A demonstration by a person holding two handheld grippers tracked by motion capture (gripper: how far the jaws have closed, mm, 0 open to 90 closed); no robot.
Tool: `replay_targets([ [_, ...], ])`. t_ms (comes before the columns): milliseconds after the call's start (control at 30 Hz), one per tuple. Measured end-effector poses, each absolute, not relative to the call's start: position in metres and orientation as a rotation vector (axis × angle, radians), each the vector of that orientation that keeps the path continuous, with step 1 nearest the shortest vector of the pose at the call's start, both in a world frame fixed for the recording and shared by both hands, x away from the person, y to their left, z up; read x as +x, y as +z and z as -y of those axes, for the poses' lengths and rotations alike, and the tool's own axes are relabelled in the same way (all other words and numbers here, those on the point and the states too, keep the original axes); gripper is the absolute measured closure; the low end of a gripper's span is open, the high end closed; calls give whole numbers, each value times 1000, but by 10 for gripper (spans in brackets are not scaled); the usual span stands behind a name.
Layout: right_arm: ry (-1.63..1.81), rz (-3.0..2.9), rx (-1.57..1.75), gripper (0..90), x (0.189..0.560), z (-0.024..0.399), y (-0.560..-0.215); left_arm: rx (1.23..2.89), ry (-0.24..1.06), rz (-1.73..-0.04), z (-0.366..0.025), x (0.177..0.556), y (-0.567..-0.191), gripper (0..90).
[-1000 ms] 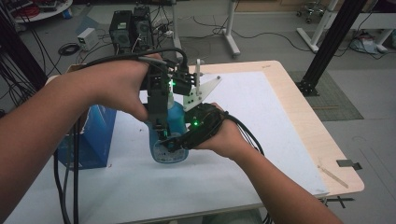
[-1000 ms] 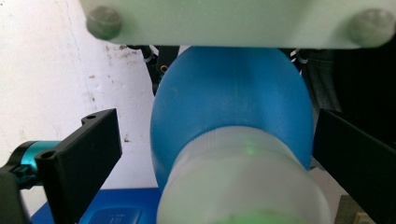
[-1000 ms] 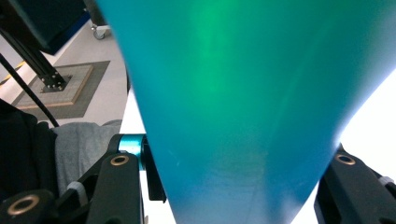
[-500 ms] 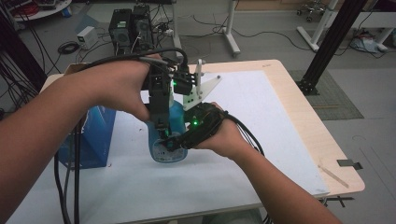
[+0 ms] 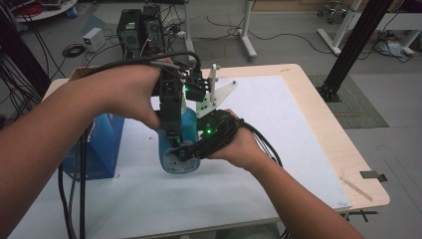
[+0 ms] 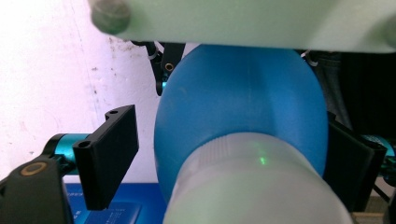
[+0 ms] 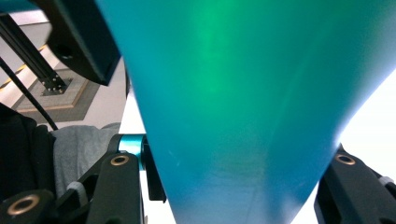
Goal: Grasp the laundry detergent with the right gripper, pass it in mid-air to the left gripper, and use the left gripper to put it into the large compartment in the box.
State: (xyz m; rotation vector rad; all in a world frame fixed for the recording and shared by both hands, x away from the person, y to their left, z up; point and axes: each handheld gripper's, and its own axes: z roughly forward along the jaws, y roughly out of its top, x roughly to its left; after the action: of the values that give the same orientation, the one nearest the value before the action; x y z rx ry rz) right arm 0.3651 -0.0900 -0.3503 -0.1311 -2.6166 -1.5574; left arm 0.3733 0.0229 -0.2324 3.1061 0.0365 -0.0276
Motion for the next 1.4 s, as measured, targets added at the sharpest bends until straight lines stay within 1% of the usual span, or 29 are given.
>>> replay_targets([
  [67,-1561,2615,-131,467,365,90,-350,3106,-28,-41,-23,373,-232,179],
  [200,-1566,2614,-132,467,365,91,-349,3105,-30,-46,-22,373,-233,182],
  [267,-1565,2612,-135,467,365,92,-349,3105,-33,-40,-21,373,-232,217],
  [400,-1567,2614,-136,466,365,92,-349,3107,-31,-41,-20,373,-233,222],
  [500,-1566,2609,-133,467,365,92,-349,3106,-43,-40,-20,372,-233,265],
  [633,-1569,2610,-131,467,365,92,-349,3112,-44,-39,-19,373,-233,269],
  [700,-1569,2607,-130,467,365,92,-349,3113,-52,-43,-19,373,-233,301],
  [800,-1569,2610,-135,467,365,92,-349,3117,-59,-51,-19,374,-234,307],
  [833,-1565,2606,-131,467,366,92,-349,3117,-59,-51,-19,374,-234,326],
  [900,-1571,2614,-123,467,366,92,-350,3115,-67,-56,-19,374,-234,334],
  [967,-1565,2609,-138,467,366,92,-349,3115,-82,-52,-19,375,-234,380],
  [1267,-1585,2600,-116,464,366,93,-349,3122,-85,-54,-19,374,-231,388],
  [1400,-1586,2595,-103,458,366,93,-348,3126,-83,-99,-17,372,-231,390],
])
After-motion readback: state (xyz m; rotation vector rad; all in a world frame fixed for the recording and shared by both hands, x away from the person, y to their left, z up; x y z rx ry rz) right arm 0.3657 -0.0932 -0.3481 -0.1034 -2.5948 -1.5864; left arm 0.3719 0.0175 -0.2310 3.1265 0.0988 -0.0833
